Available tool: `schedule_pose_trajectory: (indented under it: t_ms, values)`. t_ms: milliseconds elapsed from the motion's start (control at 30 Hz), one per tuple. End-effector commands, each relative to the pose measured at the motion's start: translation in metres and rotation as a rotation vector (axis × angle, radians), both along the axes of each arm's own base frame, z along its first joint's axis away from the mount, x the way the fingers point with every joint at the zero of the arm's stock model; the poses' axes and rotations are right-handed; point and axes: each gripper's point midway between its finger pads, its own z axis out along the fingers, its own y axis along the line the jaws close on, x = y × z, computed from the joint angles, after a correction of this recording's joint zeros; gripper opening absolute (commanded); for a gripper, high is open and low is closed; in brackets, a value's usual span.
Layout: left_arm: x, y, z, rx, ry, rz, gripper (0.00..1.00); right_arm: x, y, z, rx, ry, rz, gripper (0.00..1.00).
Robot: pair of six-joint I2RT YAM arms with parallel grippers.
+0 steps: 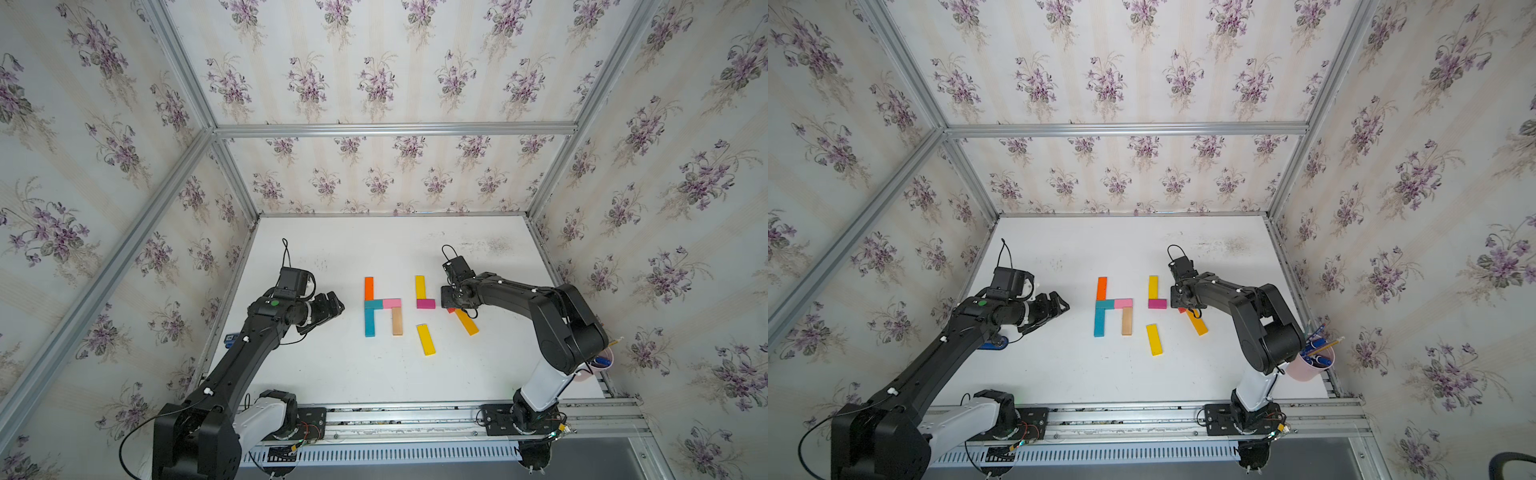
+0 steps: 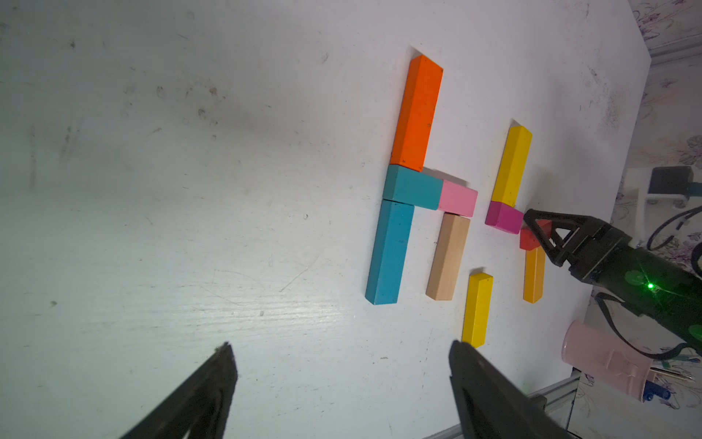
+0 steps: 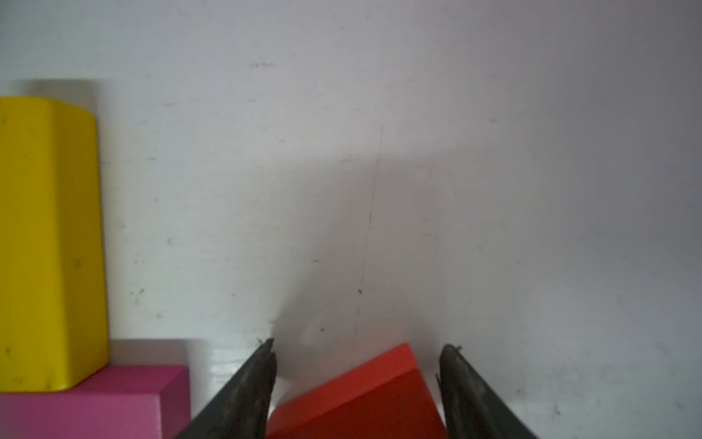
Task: Assemble the letter h with building blocks
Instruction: Adjust the building block at the center of the board, then assemble the building block at the center of the board.
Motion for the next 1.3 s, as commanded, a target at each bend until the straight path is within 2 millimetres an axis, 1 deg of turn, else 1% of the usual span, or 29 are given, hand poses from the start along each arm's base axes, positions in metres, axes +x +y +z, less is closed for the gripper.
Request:
schedule_pose_trajectory:
  t_ms: [0, 100, 267, 367, 433, 467, 567, 700, 733, 767, 800, 867, 900, 933, 1000, 1033, 1067, 1100, 1133, 1200, 1267]
  values:
    - [0.004, -0.001, 0.004, -0.010, -0.014, 0.001, 0.90, -0.023, -0.003, -0.005, 0.005, 0.083, 0.005, 0.74]
    - [0.004, -0.001, 0.004, -0.009, -0.016, 0.000, 0.90, -0.026, 0.000, -0.003, 0.031, 0.082, 0.008, 0.79]
    - [0.006, -0.002, 0.006, -0.011, -0.017, -0.003, 0.90, -0.032, -0.002, 0.000, 0.040, 0.087, -0.009, 0.81]
    - [0.006, -0.002, 0.006, -0.011, -0.019, -0.002, 0.90, -0.044, -0.006, -0.002, 0.055, 0.098, -0.041, 0.81]
    - [0.006, -0.002, 0.005, -0.011, -0.015, -0.001, 0.90, -0.055, -0.010, -0.003, 0.065, 0.100, -0.064, 0.80]
    - [0.006, -0.002, 0.005, -0.011, -0.015, -0.002, 0.90, -0.060, -0.011, -0.003, 0.072, 0.101, -0.069, 0.78]
    - [0.006, -0.002, 0.004, -0.012, -0.011, -0.003, 0.90, -0.080, -0.017, -0.006, 0.081, 0.116, -0.097, 0.67]
    - [0.009, -0.002, 0.005, -0.011, -0.015, -0.003, 0.90, -0.099, -0.010, -0.004, 0.106, 0.121, -0.084, 0.36]
    - [0.009, -0.002, 0.005, -0.011, -0.016, -0.002, 0.89, -0.102, -0.009, -0.003, 0.111, 0.124, -0.086, 0.33]
    - [0.009, -0.003, 0.005, -0.013, -0.014, -0.003, 0.90, -0.104, -0.010, -0.002, 0.112, 0.131, -0.094, 0.37]
    - [0.010, -0.003, 0.004, -0.015, -0.013, -0.003, 0.89, -0.109, -0.004, 0.001, 0.108, 0.139, -0.071, 0.44]
    - [0.009, -0.003, 0.004, -0.015, -0.012, -0.003, 0.89, -0.106, -0.009, 0.011, 0.078, 0.113, -0.087, 0.62]
    - [0.009, -0.003, 0.004, -0.013, -0.012, -0.005, 0.89, -0.100, -0.011, 0.019, 0.065, 0.083, -0.091, 0.74]
    - [0.009, -0.003, 0.003, -0.011, -0.012, -0.004, 0.89, -0.092, -0.012, 0.027, 0.051, 0.049, -0.090, 0.81]
    - [0.009, -0.003, 0.003, -0.010, -0.012, -0.005, 0.89, -0.077, -0.009, 0.032, 0.041, 0.022, -0.057, 0.89]
    - [0.008, -0.003, 0.002, -0.011, -0.009, -0.003, 0.89, -0.066, -0.014, 0.030, 0.031, 0.027, -0.069, 0.91]
    - [0.008, -0.003, 0.002, -0.013, -0.010, -0.004, 0.89, -0.060, -0.017, 0.027, 0.012, 0.043, -0.074, 0.91]
    - [0.008, -0.003, 0.003, -0.014, -0.010, -0.003, 0.89, -0.055, -0.021, 0.021, -0.018, 0.064, -0.078, 0.88]
    - [0.008, -0.003, 0.003, -0.017, -0.011, -0.003, 0.89, -0.052, -0.025, 0.016, -0.056, 0.086, -0.085, 0.85]
    - [0.007, -0.003, 0.005, -0.016, -0.016, -0.003, 0.89, -0.049, -0.028, 0.013, -0.088, 0.091, -0.093, 0.78]
    - [0.006, -0.002, 0.006, -0.009, -0.019, -0.001, 0.89, -0.049, -0.025, 0.015, -0.064, 0.080, -0.088, 0.77]
